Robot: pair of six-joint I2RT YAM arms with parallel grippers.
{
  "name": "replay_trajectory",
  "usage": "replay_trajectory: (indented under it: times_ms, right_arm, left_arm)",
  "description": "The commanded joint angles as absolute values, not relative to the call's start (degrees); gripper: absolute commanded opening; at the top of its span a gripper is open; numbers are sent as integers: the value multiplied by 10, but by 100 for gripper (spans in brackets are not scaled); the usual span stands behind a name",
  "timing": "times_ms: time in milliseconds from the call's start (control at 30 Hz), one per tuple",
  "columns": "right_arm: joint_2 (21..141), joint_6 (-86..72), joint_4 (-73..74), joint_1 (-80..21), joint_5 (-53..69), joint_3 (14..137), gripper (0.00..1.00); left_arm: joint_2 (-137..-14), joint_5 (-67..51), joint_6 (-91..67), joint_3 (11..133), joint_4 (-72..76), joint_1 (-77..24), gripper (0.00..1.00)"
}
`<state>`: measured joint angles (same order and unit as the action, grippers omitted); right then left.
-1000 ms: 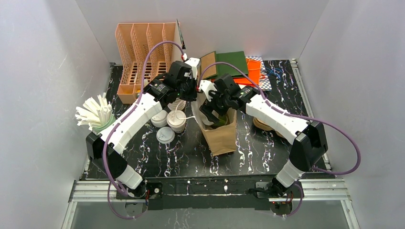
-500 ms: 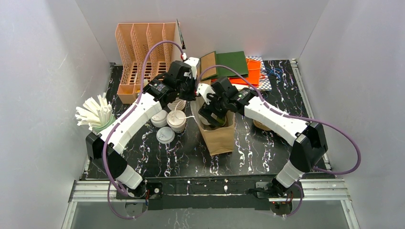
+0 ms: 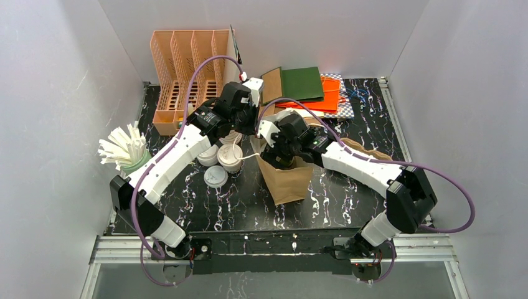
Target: Pack the takeout coffee
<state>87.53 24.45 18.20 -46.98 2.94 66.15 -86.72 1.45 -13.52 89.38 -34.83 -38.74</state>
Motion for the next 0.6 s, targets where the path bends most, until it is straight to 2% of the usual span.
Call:
replay_trajectory:
  times_ms: [0,100,200,267,333,433,567]
  right_arm:
    - [887,308,118,-499,41,658,93]
    - [901,311,132,-499,18,668,90]
    - [908,294,135,-497,-24,675,82]
    - [901,272,126,-492,-34,676,74]
    - [888,247,118,-484,-27,673,61]
    - [862,213,92,-473,-13,657,48]
    - [830,168,61,-462,-4,641,46]
  left_arm:
    - [-857,-43,-153,901,-287,-407,0]
    - [-858,-44,-152,901,-287,-407,0]
    - [-857,-40,-152,899,-288,-407,0]
    - [-855,-32,-151,896,-289,-406,0]
    - [-852,-24,-148,892,-290,-406,0]
    - [-848,-15,-143,888,-293,-403,0]
    - [-844,-8,-139,882,-296,-402,0]
